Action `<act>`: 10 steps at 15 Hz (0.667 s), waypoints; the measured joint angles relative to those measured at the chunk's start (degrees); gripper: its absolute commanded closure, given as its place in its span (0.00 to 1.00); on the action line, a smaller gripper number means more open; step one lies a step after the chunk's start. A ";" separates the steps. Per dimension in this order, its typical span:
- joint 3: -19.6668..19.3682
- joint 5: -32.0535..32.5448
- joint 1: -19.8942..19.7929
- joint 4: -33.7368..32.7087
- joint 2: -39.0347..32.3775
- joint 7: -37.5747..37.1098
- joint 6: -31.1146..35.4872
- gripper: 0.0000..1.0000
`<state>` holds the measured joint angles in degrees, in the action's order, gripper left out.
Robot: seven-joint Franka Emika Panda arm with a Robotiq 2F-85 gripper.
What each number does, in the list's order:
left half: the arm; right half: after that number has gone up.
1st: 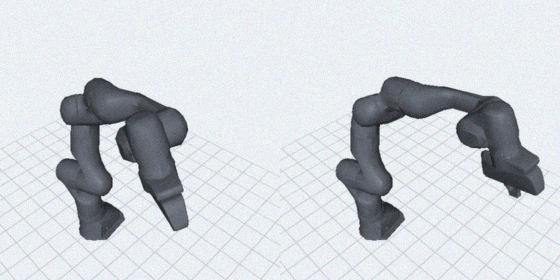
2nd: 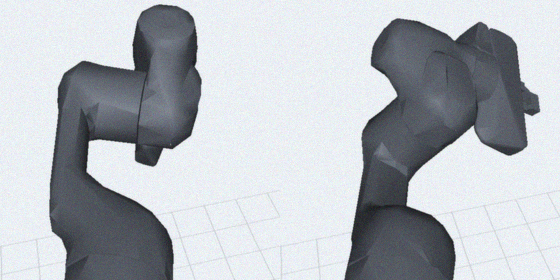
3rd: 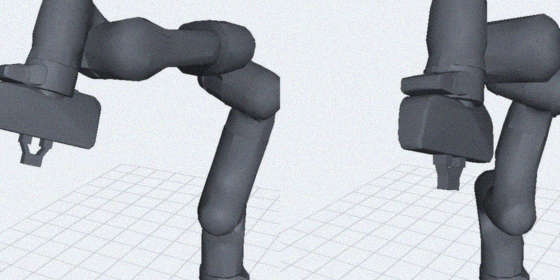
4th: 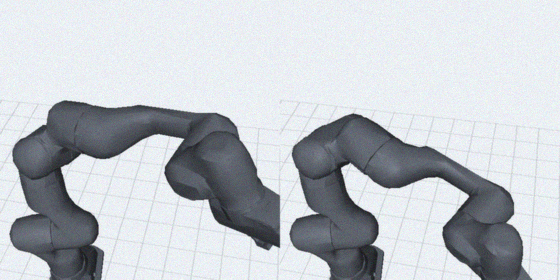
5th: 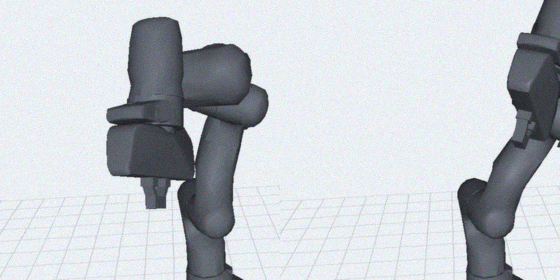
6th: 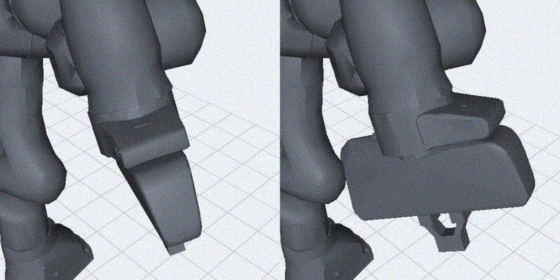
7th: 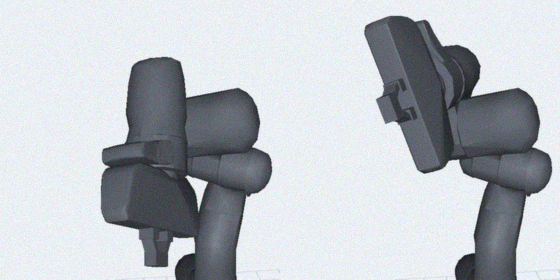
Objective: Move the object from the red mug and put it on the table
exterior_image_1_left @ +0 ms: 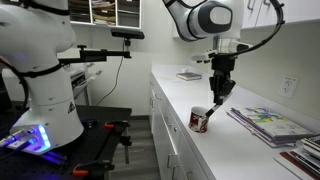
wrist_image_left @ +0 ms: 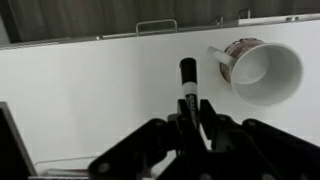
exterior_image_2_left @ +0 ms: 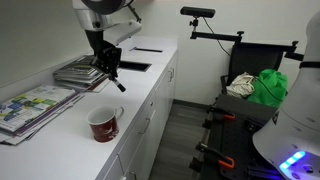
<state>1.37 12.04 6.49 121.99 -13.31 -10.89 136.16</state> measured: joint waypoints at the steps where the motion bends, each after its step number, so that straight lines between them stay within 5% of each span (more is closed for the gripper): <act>1: -0.66 0.40 -0.24 -0.28 -0.72 0.00 0.00 0.95; 10: -5.83 5.29 -1.43 -9.85 -13.80 0.03 -1.50 0.95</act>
<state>-4.46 17.33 5.07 112.14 -27.11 -10.86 134.66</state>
